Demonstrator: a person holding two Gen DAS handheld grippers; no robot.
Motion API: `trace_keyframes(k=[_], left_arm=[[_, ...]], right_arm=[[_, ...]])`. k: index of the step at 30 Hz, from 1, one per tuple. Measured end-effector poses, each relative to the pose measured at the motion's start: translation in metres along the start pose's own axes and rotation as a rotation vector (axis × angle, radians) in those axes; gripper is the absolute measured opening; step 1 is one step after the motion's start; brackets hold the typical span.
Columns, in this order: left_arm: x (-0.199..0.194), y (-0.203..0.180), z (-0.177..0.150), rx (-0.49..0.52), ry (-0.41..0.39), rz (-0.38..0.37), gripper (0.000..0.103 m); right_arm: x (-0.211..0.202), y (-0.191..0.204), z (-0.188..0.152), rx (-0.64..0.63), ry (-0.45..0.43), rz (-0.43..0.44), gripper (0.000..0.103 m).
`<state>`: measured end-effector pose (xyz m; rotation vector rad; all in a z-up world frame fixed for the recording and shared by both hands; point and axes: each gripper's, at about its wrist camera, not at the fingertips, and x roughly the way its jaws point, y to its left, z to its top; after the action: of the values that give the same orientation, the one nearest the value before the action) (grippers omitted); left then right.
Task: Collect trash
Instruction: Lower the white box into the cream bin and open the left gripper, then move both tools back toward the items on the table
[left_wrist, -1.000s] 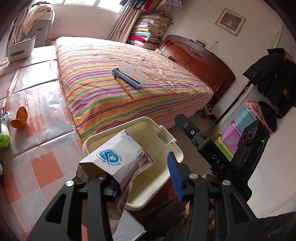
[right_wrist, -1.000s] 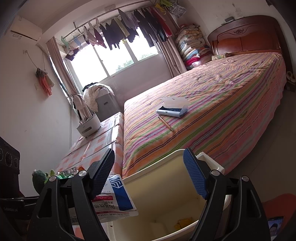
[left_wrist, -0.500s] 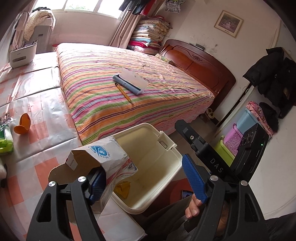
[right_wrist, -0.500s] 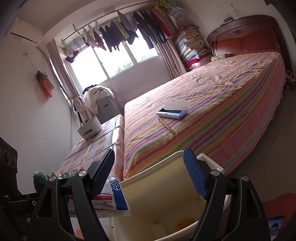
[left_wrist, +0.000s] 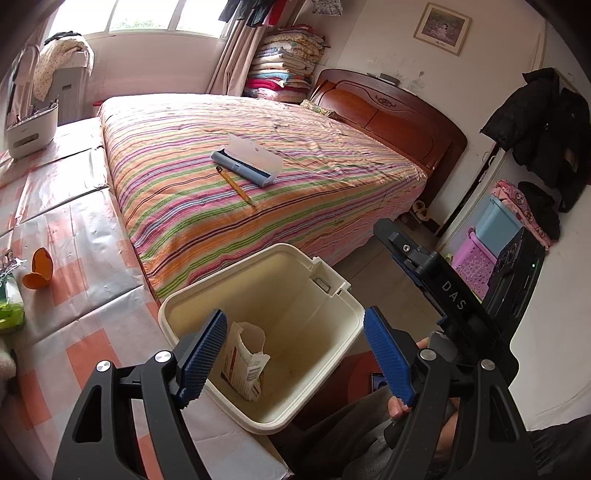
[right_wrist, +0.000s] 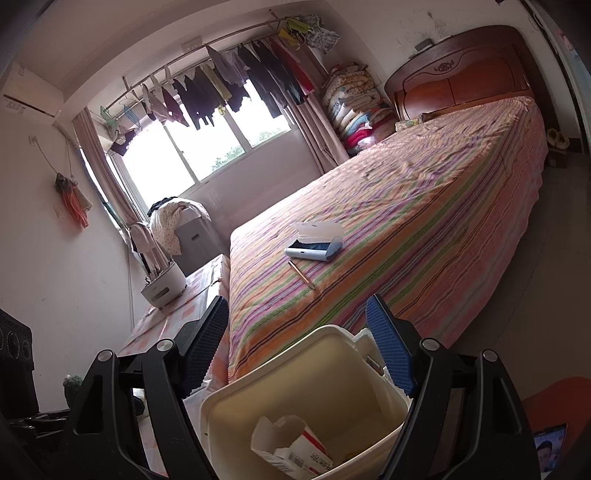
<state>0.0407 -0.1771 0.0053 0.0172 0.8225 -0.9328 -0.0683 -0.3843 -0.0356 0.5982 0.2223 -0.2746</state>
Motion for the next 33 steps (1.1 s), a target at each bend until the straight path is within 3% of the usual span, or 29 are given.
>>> trace_keyframes(k=[4, 18, 33], left_arm=[[-0.002, 0.003, 0.0, -0.016, -0.016, 0.005, 0.074], [-0.04, 0.039, 0.001, -0.095, -0.113, 0.148, 0.074], [-0.123, 0.114, -0.026, -0.255, -0.218, 0.323, 0.075]], right_arm=[[0.001, -0.002, 0.001, 0.003, 0.008, 0.003, 0.076], [0.011, 0.025, -0.009, -0.034, 0.051, 0.049, 0.077], [0.029, 0.111, -0.045, -0.129, 0.159, 0.198, 0.079]])
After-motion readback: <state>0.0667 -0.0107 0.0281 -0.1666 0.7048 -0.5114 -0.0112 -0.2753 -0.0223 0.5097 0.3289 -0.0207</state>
